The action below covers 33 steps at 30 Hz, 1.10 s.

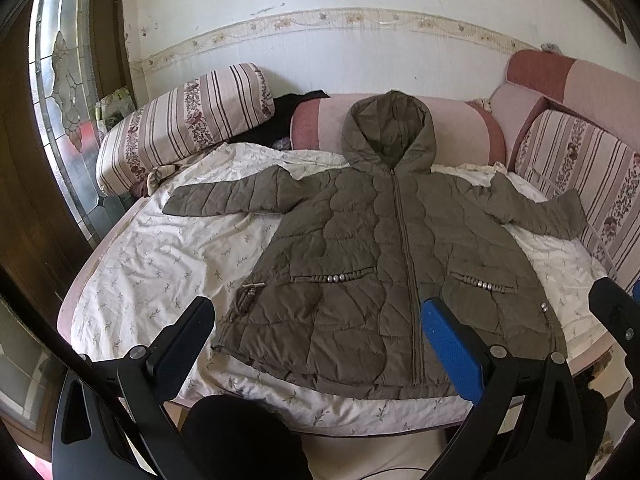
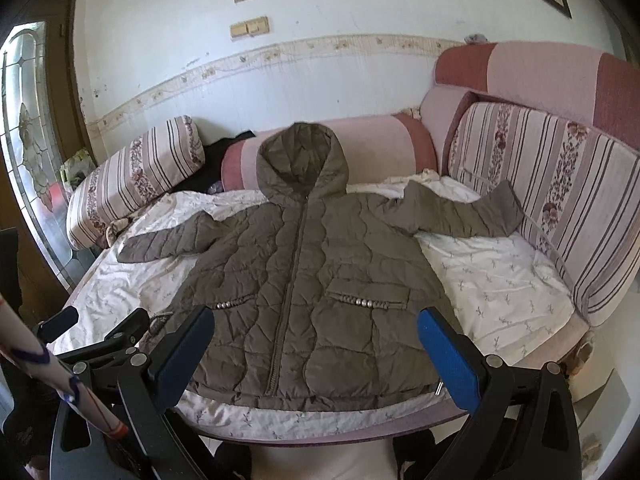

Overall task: Fold large clothes
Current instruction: 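Move the right tool toward the sleeve cuff of the jacket, then close the right tool on the jacket sleeve cuff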

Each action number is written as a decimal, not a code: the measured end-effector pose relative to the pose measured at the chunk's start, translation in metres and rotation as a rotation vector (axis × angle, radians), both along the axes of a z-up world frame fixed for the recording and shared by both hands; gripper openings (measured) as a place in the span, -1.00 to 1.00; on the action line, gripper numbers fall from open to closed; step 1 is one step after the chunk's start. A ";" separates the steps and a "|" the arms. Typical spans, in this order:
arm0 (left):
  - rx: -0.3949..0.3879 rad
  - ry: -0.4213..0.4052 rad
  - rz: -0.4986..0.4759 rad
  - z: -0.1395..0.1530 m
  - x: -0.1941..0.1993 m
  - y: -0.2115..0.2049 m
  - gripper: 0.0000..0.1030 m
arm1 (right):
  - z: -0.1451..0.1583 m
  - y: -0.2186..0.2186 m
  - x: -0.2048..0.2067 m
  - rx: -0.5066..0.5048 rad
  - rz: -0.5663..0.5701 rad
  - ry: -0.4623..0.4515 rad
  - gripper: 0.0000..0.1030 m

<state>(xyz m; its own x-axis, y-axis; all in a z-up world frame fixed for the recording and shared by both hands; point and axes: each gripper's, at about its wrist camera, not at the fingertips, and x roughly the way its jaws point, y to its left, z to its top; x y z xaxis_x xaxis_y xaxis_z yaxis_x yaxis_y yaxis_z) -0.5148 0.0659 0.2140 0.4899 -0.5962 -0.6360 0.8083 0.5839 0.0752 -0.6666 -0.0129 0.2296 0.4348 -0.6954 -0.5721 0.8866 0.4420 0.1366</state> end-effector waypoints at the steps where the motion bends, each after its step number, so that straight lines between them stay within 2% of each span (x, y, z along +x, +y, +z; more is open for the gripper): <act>1: 0.013 0.002 -0.003 -0.003 0.001 -0.003 0.99 | -0.003 -0.003 0.001 0.011 0.002 0.001 1.00; 9: 0.108 0.037 -0.020 -0.033 0.008 -0.032 0.99 | -0.038 -0.039 0.005 0.120 -0.015 0.021 1.00; 14: 0.141 0.021 -0.020 -0.048 0.018 -0.060 0.99 | -0.060 -0.071 -0.006 0.182 -0.067 0.010 1.00; 19: 0.153 0.002 -0.005 -0.060 0.034 -0.113 0.99 | -0.073 -0.108 -0.024 0.194 -0.141 0.022 1.00; 23: 0.146 -0.009 0.000 -0.064 0.047 -0.181 0.99 | -0.079 -0.144 -0.042 0.175 -0.222 0.030 1.00; 25: 0.128 0.012 -0.037 -0.071 0.054 -0.226 0.99 | -0.081 -0.169 -0.051 0.168 -0.254 0.031 1.00; 28: 0.140 0.024 -0.072 -0.097 0.064 -0.270 0.99 | -0.081 -0.212 -0.069 0.147 -0.325 0.028 1.00; 30: 0.145 0.015 -0.053 -0.128 0.076 -0.287 0.99 | -0.084 -0.242 -0.083 0.129 -0.369 0.021 1.00; 31: 0.176 -0.002 -0.026 -0.140 0.081 -0.293 0.99 | -0.086 -0.263 -0.092 0.129 -0.400 0.029 1.00; 32: 0.235 0.015 -0.001 -0.154 0.091 -0.304 0.99 | -0.088 -0.285 -0.103 0.134 -0.427 0.019 1.00; 33: 0.255 0.051 0.000 -0.160 0.098 -0.309 0.99 | -0.089 -0.303 -0.114 0.134 -0.450 -0.005 1.00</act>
<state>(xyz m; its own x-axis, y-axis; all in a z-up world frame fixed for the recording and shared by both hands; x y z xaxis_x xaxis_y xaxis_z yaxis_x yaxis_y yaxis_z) -0.4168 -0.2428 0.0537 0.4529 -0.4138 -0.7897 0.8151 0.5511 0.1787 -0.7805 -0.3160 0.1401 0.1098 -0.7359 -0.6682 0.9853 -0.0081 0.1708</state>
